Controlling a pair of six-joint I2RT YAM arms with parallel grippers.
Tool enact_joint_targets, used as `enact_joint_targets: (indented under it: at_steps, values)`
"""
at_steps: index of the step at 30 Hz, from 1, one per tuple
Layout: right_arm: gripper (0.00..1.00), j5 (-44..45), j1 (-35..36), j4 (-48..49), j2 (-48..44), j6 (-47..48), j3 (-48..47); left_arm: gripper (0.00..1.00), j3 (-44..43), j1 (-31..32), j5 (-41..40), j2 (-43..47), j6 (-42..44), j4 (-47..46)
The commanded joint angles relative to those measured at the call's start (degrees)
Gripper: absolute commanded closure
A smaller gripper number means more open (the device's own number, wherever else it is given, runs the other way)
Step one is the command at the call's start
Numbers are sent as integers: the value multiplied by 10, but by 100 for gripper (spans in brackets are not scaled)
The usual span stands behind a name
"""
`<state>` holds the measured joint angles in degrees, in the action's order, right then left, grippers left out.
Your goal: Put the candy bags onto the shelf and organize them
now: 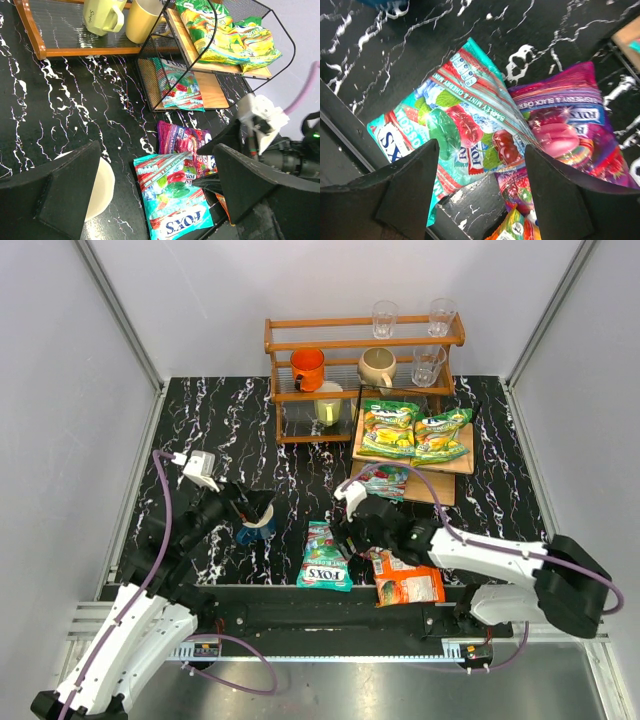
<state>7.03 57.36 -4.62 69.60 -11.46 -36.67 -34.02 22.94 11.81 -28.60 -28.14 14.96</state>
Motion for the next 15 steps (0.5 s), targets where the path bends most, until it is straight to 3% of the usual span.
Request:
enact_joint_targets:
  at_steps: [1, 15]
  values:
    - [22, -112, -29, 27, 57, 64, -29, 1, -2, 1, 6, 1, 4, -17]
    - [21, -152, -86, 92, 164, 112, -54, 1, 4, 1, 3, -4, 9, -21]
